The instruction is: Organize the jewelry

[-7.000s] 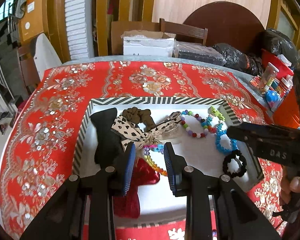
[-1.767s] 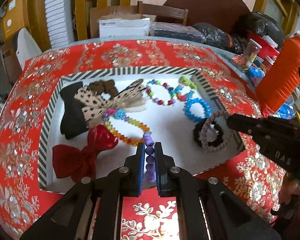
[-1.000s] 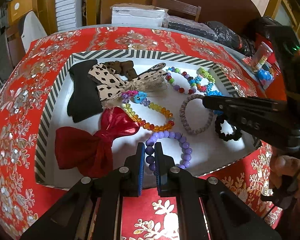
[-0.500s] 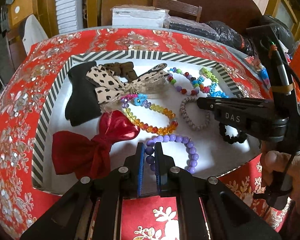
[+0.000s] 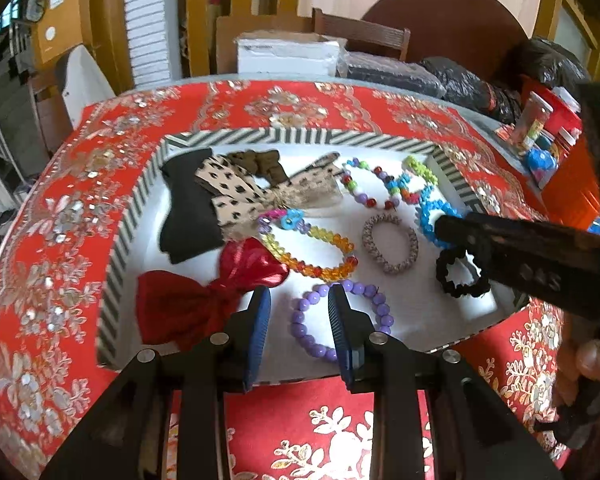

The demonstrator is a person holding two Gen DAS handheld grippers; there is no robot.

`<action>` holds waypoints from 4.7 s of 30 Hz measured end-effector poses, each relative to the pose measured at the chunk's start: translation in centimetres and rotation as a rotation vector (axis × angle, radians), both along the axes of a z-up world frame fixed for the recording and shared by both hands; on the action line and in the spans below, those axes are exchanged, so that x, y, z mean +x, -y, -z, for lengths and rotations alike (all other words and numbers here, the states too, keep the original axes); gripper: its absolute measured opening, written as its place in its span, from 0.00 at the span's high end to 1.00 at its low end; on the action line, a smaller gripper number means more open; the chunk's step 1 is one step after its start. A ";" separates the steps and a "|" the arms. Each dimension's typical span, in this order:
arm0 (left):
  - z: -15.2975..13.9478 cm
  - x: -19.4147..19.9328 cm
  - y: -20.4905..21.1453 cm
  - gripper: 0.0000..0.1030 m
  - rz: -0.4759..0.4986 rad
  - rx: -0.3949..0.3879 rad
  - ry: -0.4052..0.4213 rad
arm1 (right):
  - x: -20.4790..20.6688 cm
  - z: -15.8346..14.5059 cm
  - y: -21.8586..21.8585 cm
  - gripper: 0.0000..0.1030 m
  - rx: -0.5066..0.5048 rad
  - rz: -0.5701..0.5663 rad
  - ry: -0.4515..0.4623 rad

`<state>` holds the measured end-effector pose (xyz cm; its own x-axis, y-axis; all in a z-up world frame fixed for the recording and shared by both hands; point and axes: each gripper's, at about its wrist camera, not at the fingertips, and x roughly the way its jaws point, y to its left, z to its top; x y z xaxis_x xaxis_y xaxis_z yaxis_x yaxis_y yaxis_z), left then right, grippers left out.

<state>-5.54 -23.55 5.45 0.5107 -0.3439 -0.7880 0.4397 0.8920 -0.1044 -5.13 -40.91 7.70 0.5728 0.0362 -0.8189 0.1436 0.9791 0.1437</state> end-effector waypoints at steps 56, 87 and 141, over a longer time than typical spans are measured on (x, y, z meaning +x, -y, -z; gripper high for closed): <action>-6.0 -7.2 -2.6 0.80 -0.120 0.028 0.218 | -11.4 -5.0 -4.1 0.35 -0.089 0.045 0.193; -5.4 -7.1 -2.1 0.80 -0.121 0.040 0.223 | -11.1 -4.2 -4.0 0.35 -0.079 0.035 0.182; -5.2 -7.3 -2.1 0.80 -0.110 0.042 0.236 | -11.0 -3.8 -4.1 0.35 -0.076 0.023 0.159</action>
<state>-12.87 -21.49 10.69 0.7143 -0.2459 -0.6552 0.3478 0.9372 0.0275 -16.17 -36.79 11.53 0.6952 -0.0371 -0.7179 0.1477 0.9847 0.0922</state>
